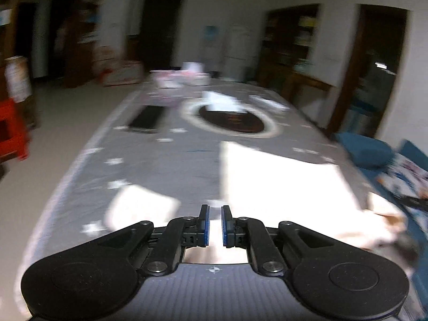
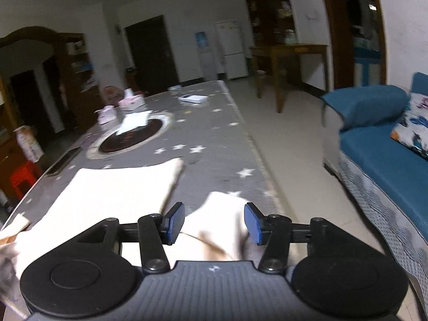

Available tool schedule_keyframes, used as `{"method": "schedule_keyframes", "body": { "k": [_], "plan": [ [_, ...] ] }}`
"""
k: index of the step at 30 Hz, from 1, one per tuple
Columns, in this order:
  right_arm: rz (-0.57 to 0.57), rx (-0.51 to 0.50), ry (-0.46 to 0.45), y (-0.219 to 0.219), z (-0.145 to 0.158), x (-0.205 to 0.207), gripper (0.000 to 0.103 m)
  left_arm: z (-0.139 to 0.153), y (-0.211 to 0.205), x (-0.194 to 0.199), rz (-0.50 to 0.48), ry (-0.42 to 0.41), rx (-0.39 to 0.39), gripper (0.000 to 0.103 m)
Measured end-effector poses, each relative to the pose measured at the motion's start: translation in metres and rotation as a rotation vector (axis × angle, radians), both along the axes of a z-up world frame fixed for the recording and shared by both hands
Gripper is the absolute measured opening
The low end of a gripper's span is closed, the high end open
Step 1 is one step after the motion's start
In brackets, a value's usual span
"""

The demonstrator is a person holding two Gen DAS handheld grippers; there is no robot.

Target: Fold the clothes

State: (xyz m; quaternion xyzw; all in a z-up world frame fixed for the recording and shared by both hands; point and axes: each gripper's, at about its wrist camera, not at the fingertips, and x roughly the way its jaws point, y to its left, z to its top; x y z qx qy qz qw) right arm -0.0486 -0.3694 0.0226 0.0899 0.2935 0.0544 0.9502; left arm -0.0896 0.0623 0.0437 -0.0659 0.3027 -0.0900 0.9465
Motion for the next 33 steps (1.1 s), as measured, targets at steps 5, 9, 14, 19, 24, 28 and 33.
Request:
{"method": "schedule_keyframes", "body": {
  "k": [5, 9, 14, 19, 24, 28, 33],
  "plan": [
    [0.067, 0.020, 0.006, 0.014, 0.001, -0.001, 0.050, -0.004, -0.056, 0.002, -0.282, 0.010, -0.025, 0.010],
    [0.100, 0.013, 0.021, 0.019, -0.002, -0.007, 0.050, -0.012, -0.107, 0.001, -0.479, 0.033, 0.002, 0.022],
    [0.088, 0.023, 0.036, 0.016, -0.008, -0.010, 0.050, -0.027, -0.155, 0.004, -0.592, 0.038, 0.113, 0.032],
    [0.084, 0.021, 0.036, 0.013, -0.010, -0.012, 0.052, -0.045, -0.177, 0.013, -0.628, 0.080, 0.183, 0.030],
    [0.098, 0.026, 0.040, 0.015, -0.012, -0.012, 0.053, -0.053, -0.178, 0.016, -0.608, 0.093, 0.204, 0.016],
    [0.113, 0.027, 0.048, 0.019, -0.016, -0.010, 0.053, -0.052, -0.177, 0.015, -0.638, 0.095, 0.203, 0.006],
    [0.108, 0.014, 0.057, 0.018, -0.019, -0.008, 0.053, -0.031, -0.154, 0.008, -0.731, 0.082, 0.062, 0.006]
  ]
}}
